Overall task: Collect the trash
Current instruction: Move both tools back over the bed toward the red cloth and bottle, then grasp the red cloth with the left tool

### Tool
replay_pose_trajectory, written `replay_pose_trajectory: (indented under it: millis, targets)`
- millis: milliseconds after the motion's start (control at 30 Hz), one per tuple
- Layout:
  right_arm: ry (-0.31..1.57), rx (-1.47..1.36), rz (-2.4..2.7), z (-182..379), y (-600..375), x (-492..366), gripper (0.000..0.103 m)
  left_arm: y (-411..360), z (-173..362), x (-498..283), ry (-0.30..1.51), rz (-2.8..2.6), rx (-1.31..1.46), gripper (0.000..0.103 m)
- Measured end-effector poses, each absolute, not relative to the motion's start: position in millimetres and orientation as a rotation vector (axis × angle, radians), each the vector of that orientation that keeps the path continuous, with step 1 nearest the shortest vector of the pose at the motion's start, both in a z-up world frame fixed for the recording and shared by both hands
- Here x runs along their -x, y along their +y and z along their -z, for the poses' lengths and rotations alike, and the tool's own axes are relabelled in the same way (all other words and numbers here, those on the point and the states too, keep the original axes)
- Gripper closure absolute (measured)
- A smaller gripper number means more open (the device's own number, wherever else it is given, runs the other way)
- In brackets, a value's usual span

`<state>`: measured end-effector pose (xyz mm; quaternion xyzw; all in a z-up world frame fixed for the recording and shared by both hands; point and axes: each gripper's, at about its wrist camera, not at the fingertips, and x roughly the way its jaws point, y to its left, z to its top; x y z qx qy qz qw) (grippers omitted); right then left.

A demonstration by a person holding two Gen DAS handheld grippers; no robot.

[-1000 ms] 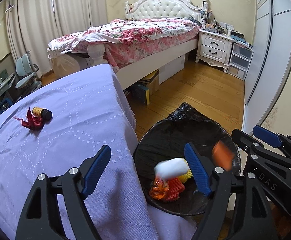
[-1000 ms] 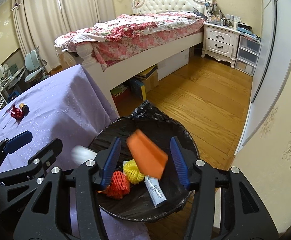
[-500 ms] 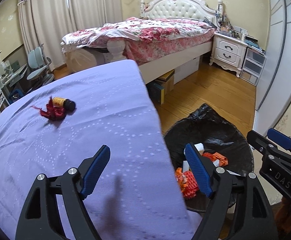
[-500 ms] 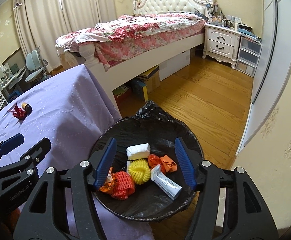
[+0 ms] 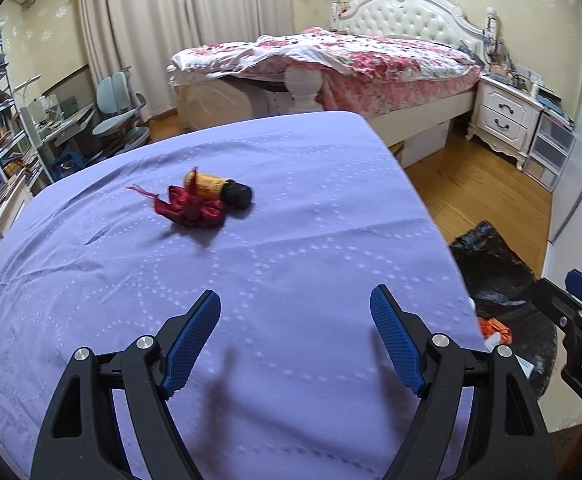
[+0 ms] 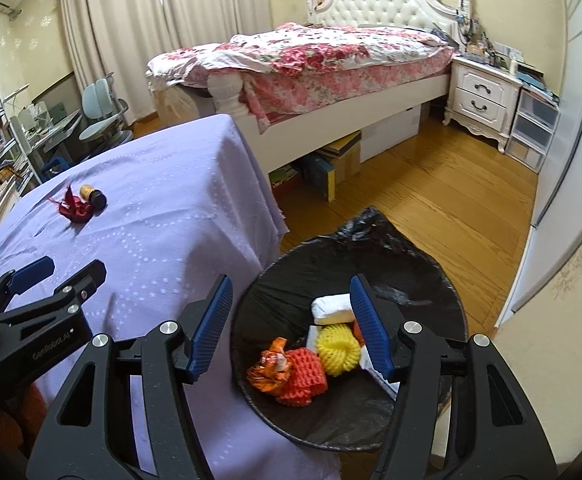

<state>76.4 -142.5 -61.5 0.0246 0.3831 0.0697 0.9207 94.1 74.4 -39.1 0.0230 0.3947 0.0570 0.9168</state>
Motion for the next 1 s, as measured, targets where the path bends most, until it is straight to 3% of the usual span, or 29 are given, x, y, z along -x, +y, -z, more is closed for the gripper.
replay_pose_trajectory:
  millis: [767,1000]
  targets:
    - [0.848,-0.009,-0.279,62.5,-40.8,-158.9,0.042,150.0,47.0,-153.0,0.877,-0.247,0.020,0.026]
    - [0.858,0.015,-0.304,65.4,-20.1,-163.7,0.037,172.6,52.2,-167.9,0.933,-0.235,0.086,0.026]
